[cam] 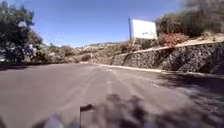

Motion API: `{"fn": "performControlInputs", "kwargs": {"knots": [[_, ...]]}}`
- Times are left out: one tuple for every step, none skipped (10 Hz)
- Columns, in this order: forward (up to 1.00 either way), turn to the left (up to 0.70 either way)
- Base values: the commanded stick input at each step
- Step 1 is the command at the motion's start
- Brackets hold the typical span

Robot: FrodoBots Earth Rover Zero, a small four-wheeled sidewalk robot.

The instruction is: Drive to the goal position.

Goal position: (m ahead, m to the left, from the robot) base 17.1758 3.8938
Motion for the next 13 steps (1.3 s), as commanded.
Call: {"fn": "performControlInputs", "kwargs": {"knots": [[0.70, 0.00], [0.70, 0.00], [0.70, 0.00], [0.70, 0.00], [0.70, 0.00], [0.70, 0.00], [0.70, 0.01], [0.70, 0.21], [0.70, 0.28], [0.70, 0.28], [0.70, 0.28], [0.70, 0.28], [0.70, 0.23]]}}
